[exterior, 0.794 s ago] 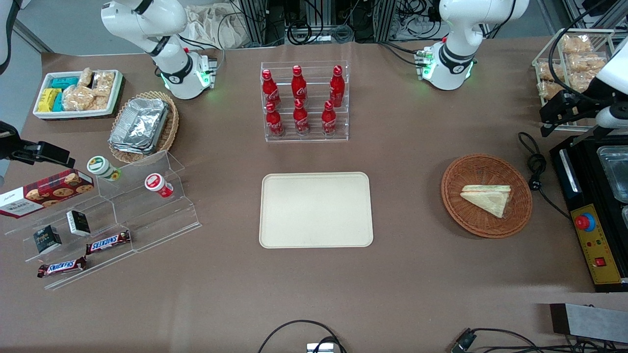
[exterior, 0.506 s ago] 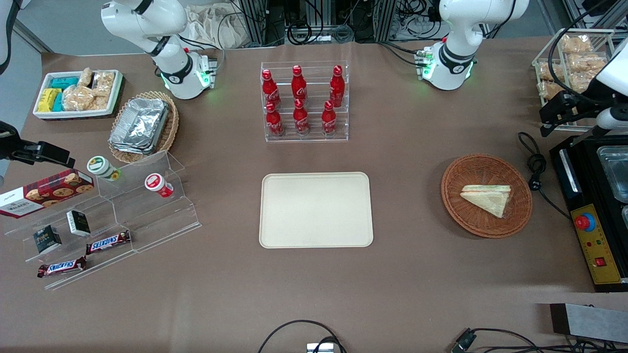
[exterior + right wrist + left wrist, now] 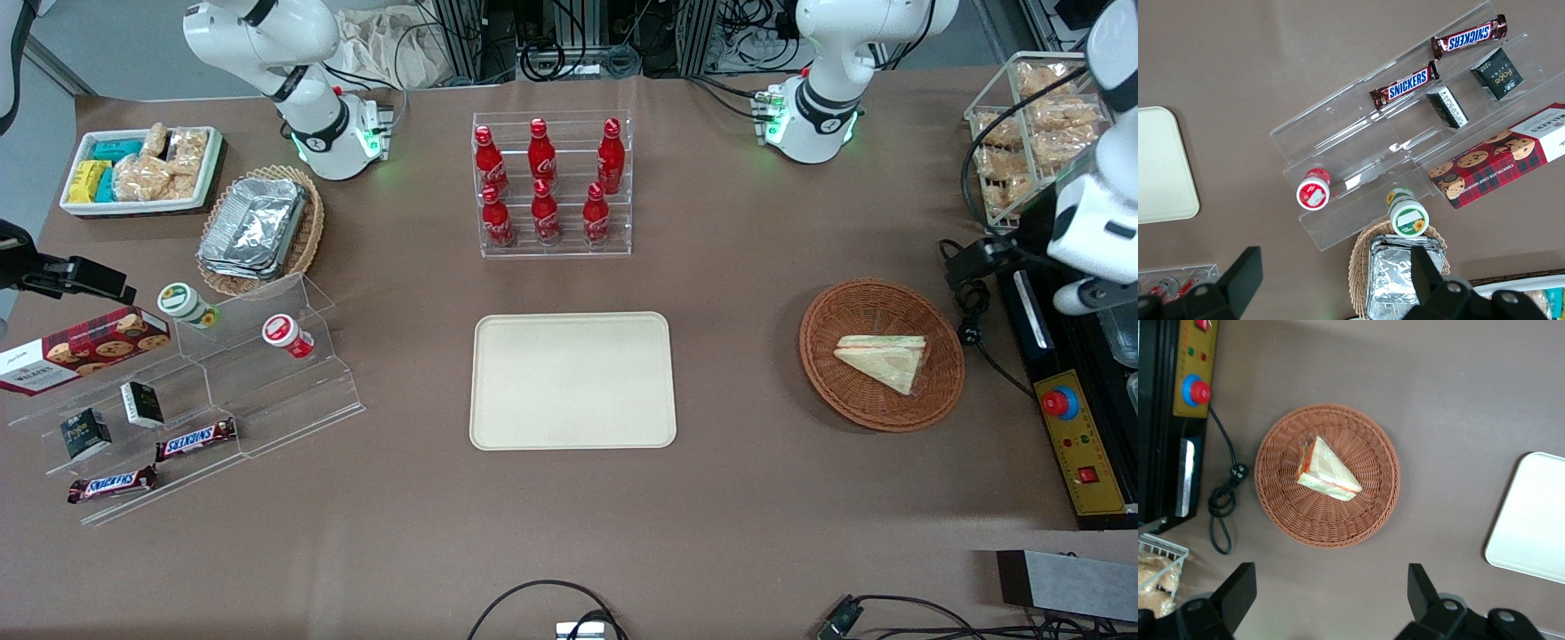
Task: Place sandwich from basket to tray
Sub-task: 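Move the left gripper down over the wrapped sandwich in the wicker basket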
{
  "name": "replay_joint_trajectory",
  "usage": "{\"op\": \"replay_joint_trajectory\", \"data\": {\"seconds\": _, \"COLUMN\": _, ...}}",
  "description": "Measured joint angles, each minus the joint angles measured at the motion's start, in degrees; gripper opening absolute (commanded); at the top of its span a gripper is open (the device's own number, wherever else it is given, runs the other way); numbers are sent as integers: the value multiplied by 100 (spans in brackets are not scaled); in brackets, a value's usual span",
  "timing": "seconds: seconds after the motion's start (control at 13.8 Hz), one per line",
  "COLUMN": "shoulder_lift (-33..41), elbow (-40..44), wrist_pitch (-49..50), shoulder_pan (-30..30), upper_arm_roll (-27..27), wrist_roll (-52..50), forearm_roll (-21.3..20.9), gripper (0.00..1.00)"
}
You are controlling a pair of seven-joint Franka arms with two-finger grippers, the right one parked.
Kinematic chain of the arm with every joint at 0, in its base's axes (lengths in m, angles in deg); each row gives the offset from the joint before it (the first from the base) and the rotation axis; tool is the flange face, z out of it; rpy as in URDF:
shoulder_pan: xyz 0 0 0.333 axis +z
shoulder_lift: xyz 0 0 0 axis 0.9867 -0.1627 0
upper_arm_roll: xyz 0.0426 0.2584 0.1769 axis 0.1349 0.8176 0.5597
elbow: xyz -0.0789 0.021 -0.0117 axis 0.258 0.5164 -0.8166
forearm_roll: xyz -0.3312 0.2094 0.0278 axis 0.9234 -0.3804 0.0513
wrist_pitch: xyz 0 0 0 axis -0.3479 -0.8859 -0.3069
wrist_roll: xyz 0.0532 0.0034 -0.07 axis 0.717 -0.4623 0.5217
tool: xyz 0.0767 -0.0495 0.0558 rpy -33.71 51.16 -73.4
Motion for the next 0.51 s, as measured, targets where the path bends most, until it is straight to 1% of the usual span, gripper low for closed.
{"op": "replay_joint_trajectory", "data": {"seconds": 0.14, "shoulder_lift": -59, "elbow": -335, "wrist_pitch": -352, "shoulder_pan": -1, "upper_arm_roll": 139, "wrist_roll": -119, "forearm_roll": 114, "gripper": 100}}
{"op": "replay_joint_trajectory", "data": {"seconds": 0.29, "shoulder_lift": -57, "elbow": -787, "wrist_pitch": -845, "shoulder_pan": 3, "upper_arm_roll": 461, "wrist_roll": -217, "forearm_roll": 392, "gripper": 100}}
{"op": "replay_joint_trajectory", "data": {"seconds": 0.51, "shoulder_lift": -53, "elbow": -1408, "wrist_pitch": -1528, "shoulder_pan": 23, "upper_arm_roll": 886, "wrist_roll": -352, "forearm_roll": 580, "gripper": 100}}
